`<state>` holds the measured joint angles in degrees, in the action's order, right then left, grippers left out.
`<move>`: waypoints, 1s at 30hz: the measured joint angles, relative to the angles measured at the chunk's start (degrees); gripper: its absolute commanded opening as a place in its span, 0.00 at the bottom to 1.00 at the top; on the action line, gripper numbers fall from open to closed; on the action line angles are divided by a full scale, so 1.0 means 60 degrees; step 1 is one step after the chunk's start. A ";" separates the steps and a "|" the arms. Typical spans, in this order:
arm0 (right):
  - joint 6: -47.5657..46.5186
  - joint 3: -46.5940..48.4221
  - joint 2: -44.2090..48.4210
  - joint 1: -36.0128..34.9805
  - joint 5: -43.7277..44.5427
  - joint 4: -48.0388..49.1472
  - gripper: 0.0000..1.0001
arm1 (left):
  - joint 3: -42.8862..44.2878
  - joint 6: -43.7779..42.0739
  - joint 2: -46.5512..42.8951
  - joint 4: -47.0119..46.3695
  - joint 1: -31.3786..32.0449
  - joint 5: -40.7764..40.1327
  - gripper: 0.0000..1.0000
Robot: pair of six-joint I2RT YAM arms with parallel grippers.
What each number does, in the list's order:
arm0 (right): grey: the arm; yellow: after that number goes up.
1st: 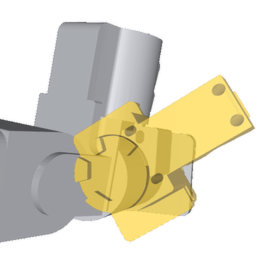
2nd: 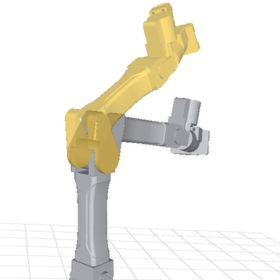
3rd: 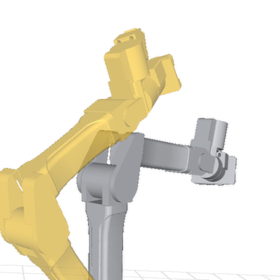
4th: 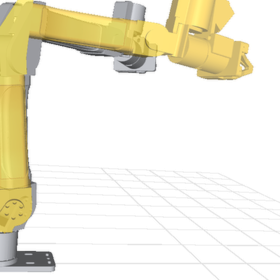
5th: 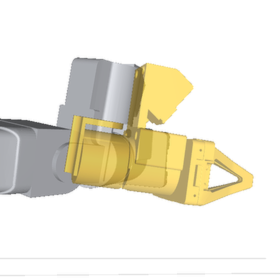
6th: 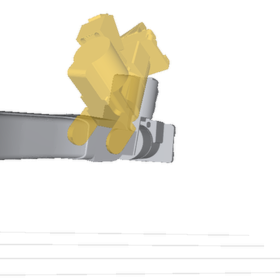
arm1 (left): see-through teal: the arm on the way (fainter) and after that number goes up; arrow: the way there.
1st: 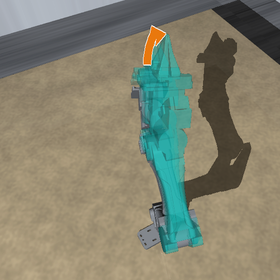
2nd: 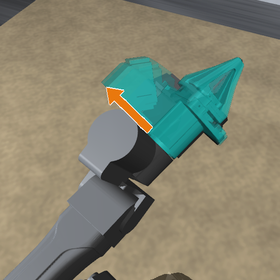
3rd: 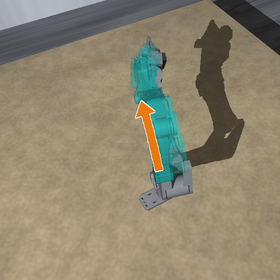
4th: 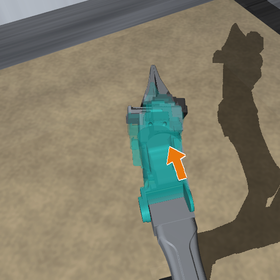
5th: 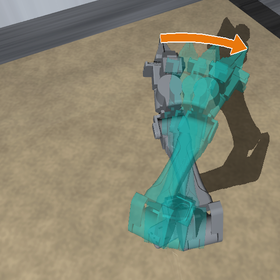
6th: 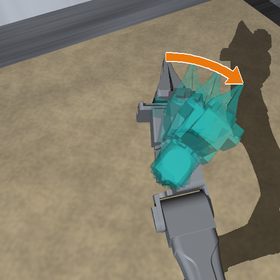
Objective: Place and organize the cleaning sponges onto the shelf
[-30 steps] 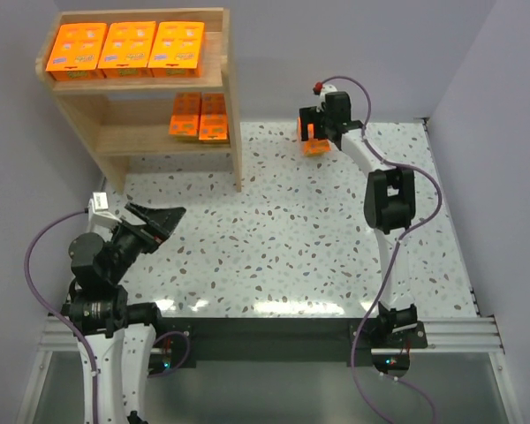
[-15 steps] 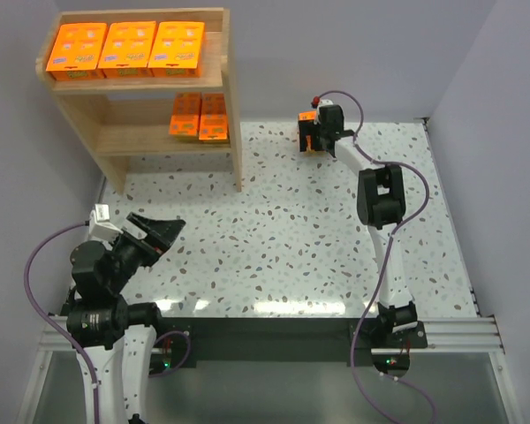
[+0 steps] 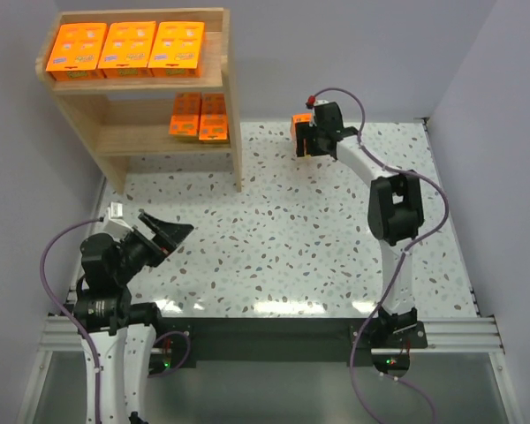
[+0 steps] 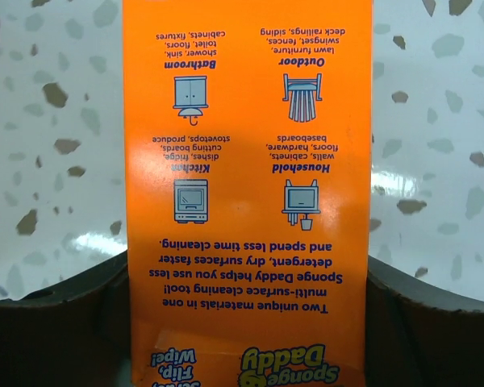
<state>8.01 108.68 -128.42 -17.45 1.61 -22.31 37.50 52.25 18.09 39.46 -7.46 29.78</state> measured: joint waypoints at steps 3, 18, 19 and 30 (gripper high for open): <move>0.0237 -0.1231 0.1326 -0.0124 -0.0007 -0.0080 0.11 | -0.0259 -0.0084 0.0135 -0.0069 -0.0004 0.0157 0.98; 0.3322 -0.9369 0.7045 -0.4878 0.1100 0.0393 0.12 | -0.1257 -0.0816 0.0164 -0.0022 0.0000 0.0011 0.97; 0.3490 -0.9384 0.6965 -0.5206 0.1344 0.0419 0.13 | -0.1344 -0.0809 0.0164 -0.0069 0.0000 0.0036 0.97; 0.3982 -0.8404 0.5672 -0.6145 0.1741 0.0863 0.99 | -0.1909 -0.0736 0.0098 -0.0277 0.0000 0.0317 0.98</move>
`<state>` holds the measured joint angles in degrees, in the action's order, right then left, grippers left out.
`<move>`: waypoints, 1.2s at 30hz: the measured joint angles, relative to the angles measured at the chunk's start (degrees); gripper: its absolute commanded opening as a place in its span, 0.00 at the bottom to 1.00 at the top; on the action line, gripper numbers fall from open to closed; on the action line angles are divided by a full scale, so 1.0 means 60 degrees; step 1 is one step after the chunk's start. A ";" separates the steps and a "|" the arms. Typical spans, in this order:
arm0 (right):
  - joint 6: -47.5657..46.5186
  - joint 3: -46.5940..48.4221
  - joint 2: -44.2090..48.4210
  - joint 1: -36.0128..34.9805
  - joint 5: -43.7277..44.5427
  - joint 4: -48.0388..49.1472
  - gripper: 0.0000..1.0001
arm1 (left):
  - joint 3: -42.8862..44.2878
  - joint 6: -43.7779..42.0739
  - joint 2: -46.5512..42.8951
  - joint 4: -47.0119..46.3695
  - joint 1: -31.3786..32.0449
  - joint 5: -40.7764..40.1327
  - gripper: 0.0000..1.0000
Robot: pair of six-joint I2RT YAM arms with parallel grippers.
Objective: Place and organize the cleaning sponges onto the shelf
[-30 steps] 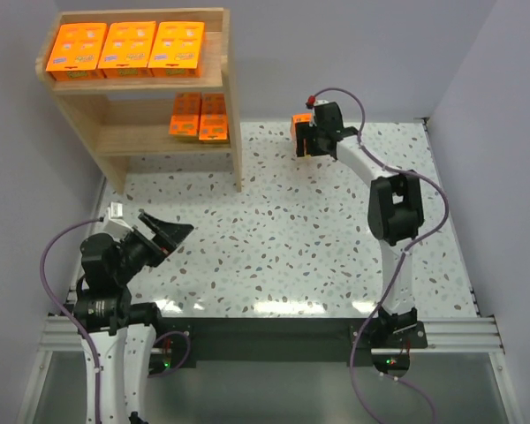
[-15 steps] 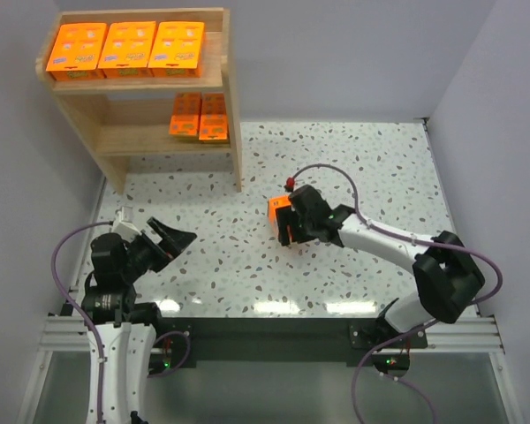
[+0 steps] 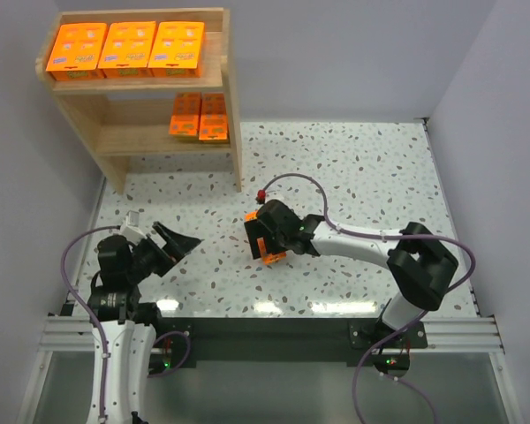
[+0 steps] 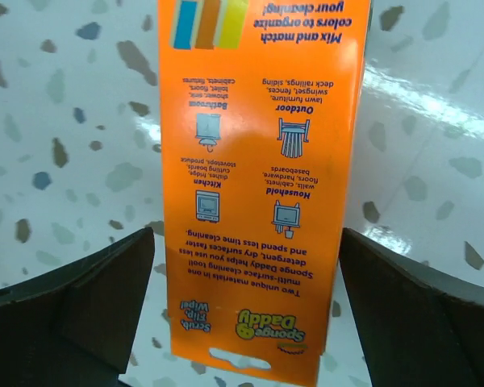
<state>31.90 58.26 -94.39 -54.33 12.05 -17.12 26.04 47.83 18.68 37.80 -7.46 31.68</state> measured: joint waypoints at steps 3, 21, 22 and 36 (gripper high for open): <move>-0.0004 0.0226 0.0033 -0.0080 -0.0663 0.0160 0.99 | -0.0266 0.0098 -0.0040 0.0018 0.0000 0.0018 0.98; 0.0623 -0.1818 0.3989 0.1137 0.0535 -0.0925 0.00 | -0.0572 0.0175 0.0321 -0.0856 0.0066 0.0299 0.62; 0.0634 -0.2000 0.3847 0.1537 0.0466 -0.0940 0.00 | -0.0572 0.0146 0.0503 -0.0940 0.0102 0.0375 0.63; 0.0452 -0.1945 0.0175 0.2135 -0.2579 0.1712 0.00 | -0.0408 -0.0725 0.2827 -0.1457 0.1453 0.0565 0.83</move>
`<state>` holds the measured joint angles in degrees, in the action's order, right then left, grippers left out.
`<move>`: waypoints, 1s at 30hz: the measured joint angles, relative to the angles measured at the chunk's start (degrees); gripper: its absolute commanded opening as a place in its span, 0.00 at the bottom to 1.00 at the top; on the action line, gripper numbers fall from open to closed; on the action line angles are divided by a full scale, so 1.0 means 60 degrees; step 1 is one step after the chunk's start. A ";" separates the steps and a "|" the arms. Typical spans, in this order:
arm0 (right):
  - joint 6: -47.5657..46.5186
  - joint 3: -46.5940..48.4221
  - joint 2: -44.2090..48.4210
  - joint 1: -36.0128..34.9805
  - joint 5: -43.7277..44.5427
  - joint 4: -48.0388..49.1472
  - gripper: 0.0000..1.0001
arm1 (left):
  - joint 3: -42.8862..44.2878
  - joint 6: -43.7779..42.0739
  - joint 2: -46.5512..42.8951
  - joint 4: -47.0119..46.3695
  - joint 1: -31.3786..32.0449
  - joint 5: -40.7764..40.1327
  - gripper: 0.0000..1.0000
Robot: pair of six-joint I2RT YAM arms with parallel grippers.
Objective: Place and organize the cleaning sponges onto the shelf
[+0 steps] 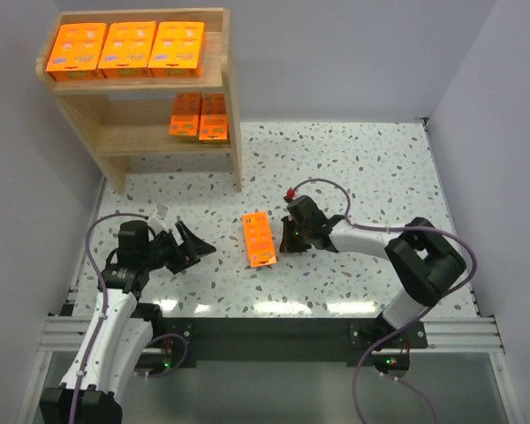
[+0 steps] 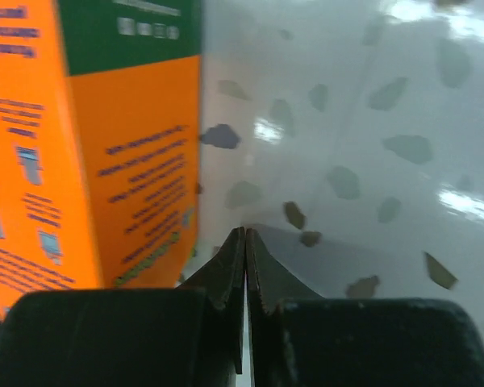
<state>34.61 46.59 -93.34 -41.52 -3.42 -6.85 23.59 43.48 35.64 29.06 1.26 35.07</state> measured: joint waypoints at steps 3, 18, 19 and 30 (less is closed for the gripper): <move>0.0182 0.0197 -0.0350 -0.0408 -0.0539 0.0656 0.00 | -0.0270 0.0390 -0.0295 -0.0390 0.0342 -0.0044 0.85; 0.1242 0.1486 -0.1912 -0.1759 -0.2087 0.2543 0.00 | -0.1792 0.1665 0.0087 -0.2291 0.0492 -0.0816 0.88; 0.1242 0.1486 -0.1905 -0.1759 -0.2087 0.2510 0.00 | -0.1840 0.1749 0.0248 -0.2601 0.0492 -0.0878 0.88; 0.1377 0.0197 -0.0699 -0.1759 -0.2095 0.2535 0.00 | -0.2714 0.2528 0.2849 -0.7009 0.0492 -0.0423 0.55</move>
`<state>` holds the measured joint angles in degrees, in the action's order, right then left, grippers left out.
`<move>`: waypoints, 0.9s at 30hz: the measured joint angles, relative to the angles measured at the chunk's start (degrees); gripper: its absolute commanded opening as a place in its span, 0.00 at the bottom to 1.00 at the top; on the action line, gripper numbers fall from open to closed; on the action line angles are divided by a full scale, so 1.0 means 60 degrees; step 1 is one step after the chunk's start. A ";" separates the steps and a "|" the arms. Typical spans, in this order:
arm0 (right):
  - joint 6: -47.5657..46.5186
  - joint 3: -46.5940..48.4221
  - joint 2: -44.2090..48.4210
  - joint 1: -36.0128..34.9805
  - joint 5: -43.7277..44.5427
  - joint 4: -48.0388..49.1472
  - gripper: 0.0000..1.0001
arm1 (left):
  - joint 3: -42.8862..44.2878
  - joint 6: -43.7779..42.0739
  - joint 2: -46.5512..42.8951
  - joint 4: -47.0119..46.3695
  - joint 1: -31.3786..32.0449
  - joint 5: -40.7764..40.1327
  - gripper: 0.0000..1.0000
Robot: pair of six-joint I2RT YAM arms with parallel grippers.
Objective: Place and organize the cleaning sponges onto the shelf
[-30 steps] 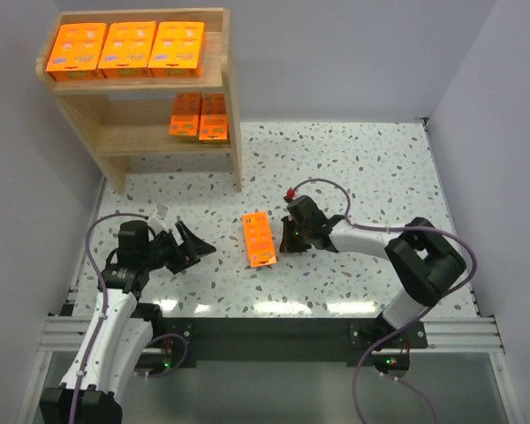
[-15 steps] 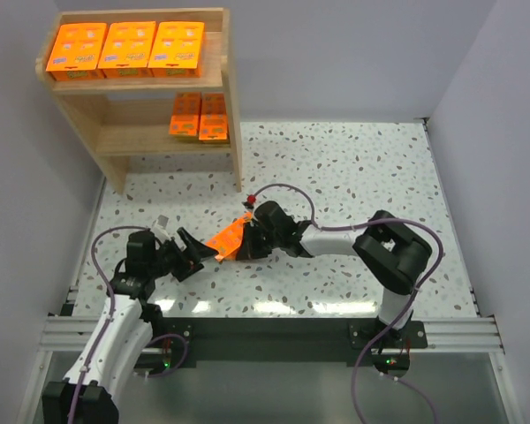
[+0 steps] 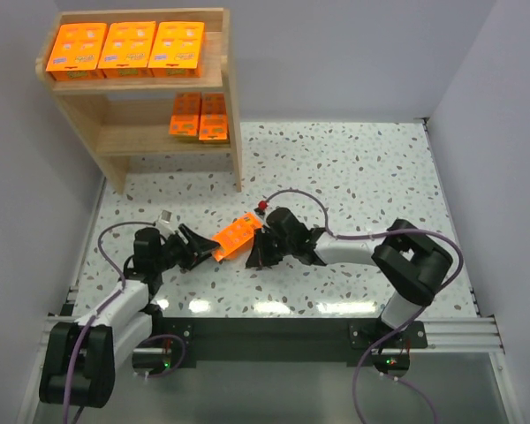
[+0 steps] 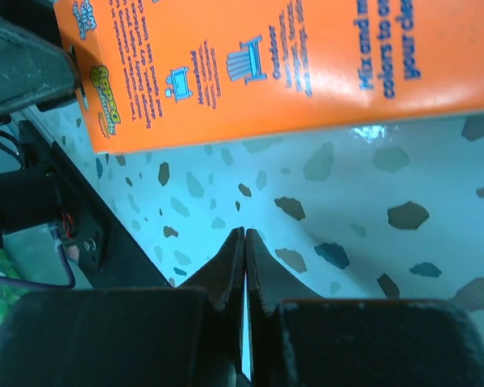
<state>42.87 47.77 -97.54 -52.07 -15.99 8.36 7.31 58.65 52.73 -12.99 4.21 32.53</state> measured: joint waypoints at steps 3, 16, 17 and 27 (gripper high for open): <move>0.0022 -0.0339 0.0390 0.0000 0.0004 -0.0007 0.00 | -0.0197 0.0168 0.0321 -0.1009 0.0000 0.0295 0.32; -0.0062 -0.0965 0.4801 0.0317 0.0608 -0.2441 0.00 | 0.0288 0.0044 -0.1887 0.0463 0.0015 0.0754 0.00; -0.0109 -0.0940 0.5209 0.0441 0.0736 -0.2783 0.00 | 0.0750 -0.0015 -0.2459 0.1486 0.0011 0.0372 0.00; -0.0954 -0.0233 0.7125 0.2131 0.1351 -0.6058 0.00 | 0.5278 0.0532 -0.5508 0.6823 0.0000 -0.4481 0.00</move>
<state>37.15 46.37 -54.78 -39.29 -7.88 -27.99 38.98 61.84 19.68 27.94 4.21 5.65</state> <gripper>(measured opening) 0.007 0.021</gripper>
